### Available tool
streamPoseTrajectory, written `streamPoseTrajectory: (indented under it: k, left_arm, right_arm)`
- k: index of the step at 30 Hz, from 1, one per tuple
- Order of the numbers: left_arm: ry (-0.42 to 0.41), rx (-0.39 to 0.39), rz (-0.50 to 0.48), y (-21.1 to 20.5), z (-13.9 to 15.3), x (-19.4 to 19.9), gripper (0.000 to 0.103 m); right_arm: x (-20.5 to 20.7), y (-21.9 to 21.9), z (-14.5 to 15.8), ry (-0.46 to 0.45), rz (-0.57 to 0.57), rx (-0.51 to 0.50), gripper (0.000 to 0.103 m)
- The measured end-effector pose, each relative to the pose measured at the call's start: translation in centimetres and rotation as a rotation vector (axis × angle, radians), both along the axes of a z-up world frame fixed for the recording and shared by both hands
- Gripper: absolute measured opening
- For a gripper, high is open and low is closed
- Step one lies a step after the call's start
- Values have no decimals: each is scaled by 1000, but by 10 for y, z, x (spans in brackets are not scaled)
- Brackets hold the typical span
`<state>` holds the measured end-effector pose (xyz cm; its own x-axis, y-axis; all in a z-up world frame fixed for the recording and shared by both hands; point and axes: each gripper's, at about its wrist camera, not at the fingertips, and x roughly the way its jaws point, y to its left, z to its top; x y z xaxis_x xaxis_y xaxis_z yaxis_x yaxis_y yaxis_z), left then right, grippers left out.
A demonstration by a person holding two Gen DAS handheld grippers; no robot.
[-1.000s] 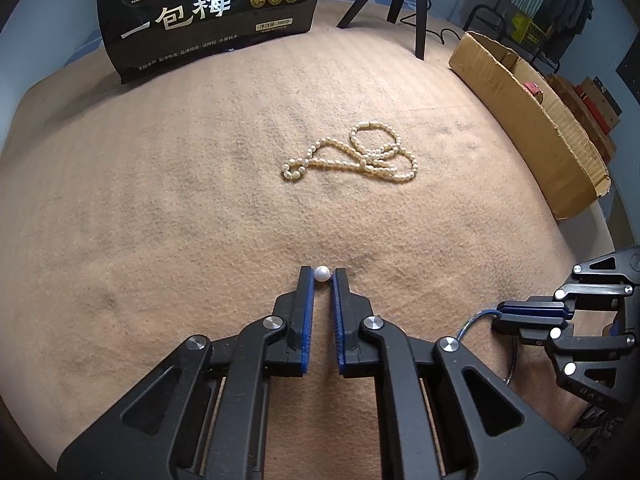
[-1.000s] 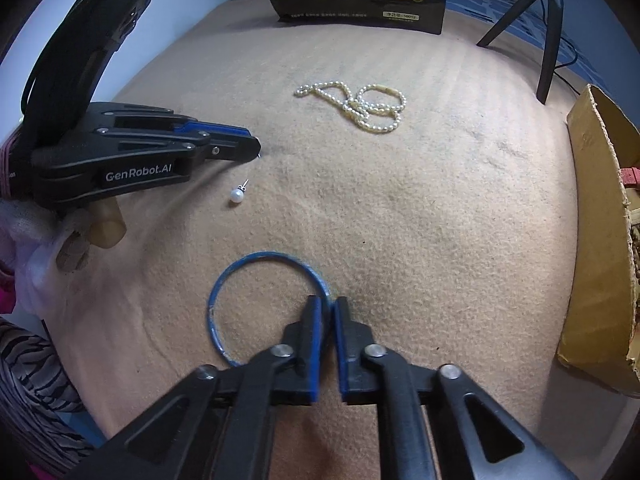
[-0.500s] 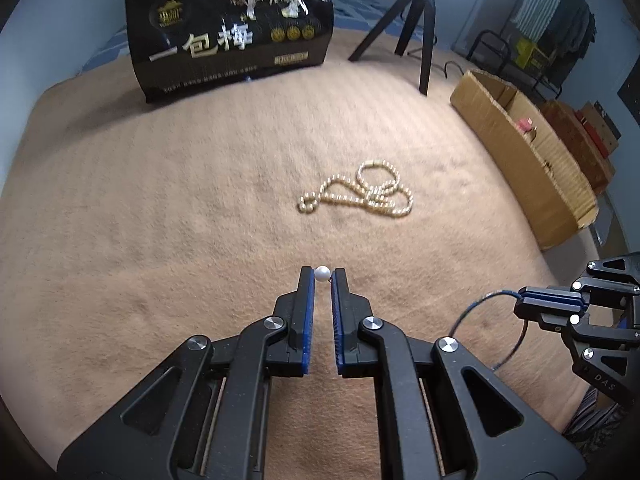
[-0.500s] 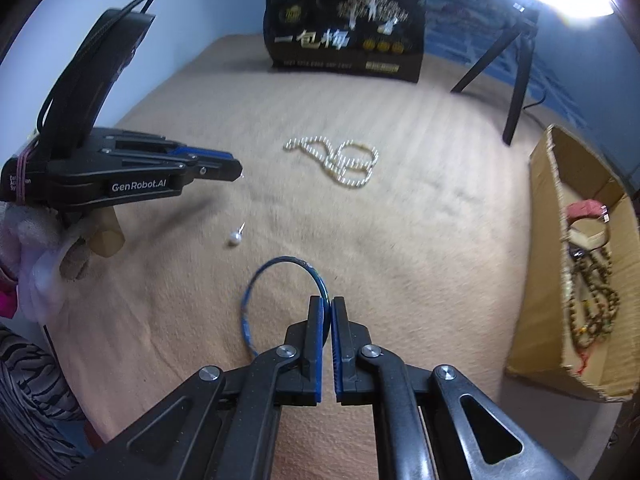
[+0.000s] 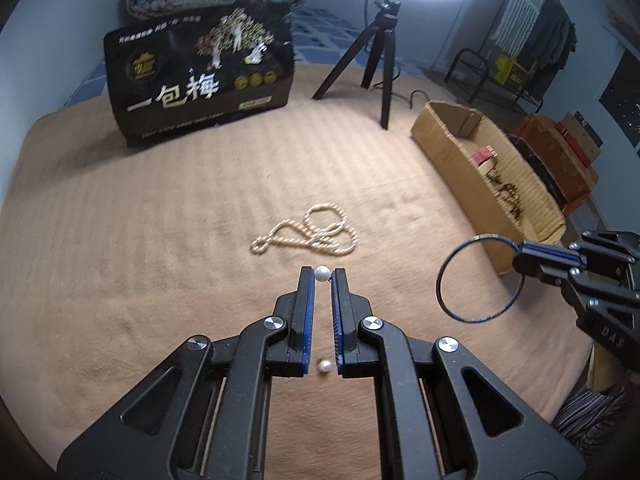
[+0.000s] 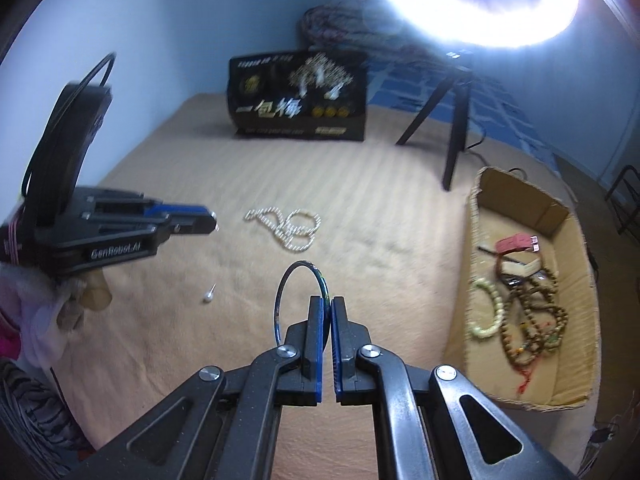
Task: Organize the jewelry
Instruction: 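Carry the earring in the left tool while the right tool carries the bangle over the box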
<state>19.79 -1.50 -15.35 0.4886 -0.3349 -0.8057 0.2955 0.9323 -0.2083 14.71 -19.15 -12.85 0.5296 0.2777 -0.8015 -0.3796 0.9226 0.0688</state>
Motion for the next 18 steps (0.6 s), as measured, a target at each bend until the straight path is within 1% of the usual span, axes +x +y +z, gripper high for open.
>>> streamPoseTrajectory:
  k: [5,11,18]
  left_arm:
    - [-18,-23,-14,-14,11,0,6]
    - [-42,-48,-48,-41,21,1,6]
    - [-61,-75,-91,-80,27,3,6]
  right_arm:
    - [2,-23,16,-40,-56,19,1]
    - [7,-60,32,-74,-147,44,1]
    - [14,-107,39,-89,-258,61,1]
